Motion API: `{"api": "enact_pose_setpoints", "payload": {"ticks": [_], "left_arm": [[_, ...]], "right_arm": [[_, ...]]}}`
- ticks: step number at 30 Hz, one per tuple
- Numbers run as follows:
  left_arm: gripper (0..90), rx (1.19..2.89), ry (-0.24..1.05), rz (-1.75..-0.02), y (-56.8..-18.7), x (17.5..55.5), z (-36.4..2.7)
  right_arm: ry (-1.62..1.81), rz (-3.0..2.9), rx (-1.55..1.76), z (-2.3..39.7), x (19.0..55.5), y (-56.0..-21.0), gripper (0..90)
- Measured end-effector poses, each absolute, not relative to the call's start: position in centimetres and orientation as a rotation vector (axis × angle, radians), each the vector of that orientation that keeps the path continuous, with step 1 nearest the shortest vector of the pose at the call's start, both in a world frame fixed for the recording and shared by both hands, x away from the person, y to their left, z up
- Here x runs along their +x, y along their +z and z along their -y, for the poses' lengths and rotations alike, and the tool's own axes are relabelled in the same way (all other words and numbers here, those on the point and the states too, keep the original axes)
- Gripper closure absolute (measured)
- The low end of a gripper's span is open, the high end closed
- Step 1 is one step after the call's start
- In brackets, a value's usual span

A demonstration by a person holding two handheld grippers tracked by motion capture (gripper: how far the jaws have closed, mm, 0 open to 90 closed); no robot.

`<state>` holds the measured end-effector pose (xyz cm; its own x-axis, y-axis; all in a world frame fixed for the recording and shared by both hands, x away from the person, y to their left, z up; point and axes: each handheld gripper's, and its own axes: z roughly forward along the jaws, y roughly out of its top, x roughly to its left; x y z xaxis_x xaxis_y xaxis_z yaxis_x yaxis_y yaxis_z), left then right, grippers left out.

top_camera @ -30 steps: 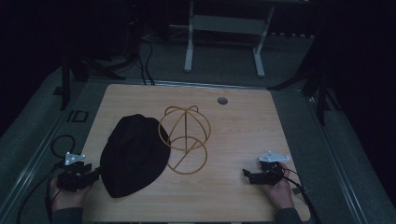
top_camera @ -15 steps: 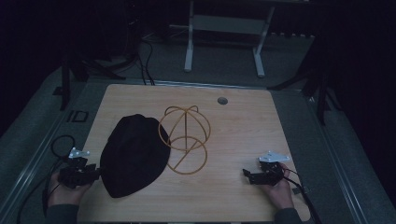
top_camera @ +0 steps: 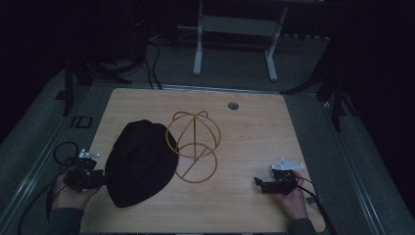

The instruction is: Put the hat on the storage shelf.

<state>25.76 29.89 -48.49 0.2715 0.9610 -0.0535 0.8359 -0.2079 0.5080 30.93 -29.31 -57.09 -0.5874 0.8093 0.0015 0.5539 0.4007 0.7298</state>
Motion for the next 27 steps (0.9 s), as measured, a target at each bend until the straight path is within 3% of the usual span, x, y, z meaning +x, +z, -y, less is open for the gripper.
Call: {"api": "enact_pose_setpoints", "payload": {"ticks": [20, 27], "left_arm": [[54.8, 2.159, 0.308, -1.602, -46.4, 25.9, -28.8], [53.9, 2.265, 0.239, -1.483, -45.2, 25.4, -28.0]], "right_arm": [[1.003, -2.308, 1.179, 29.3, 30.9, -57.1, 12.1], [1.003, -2.308, 1.179, 29.3, 30.9, -57.1, 12.1]]}}
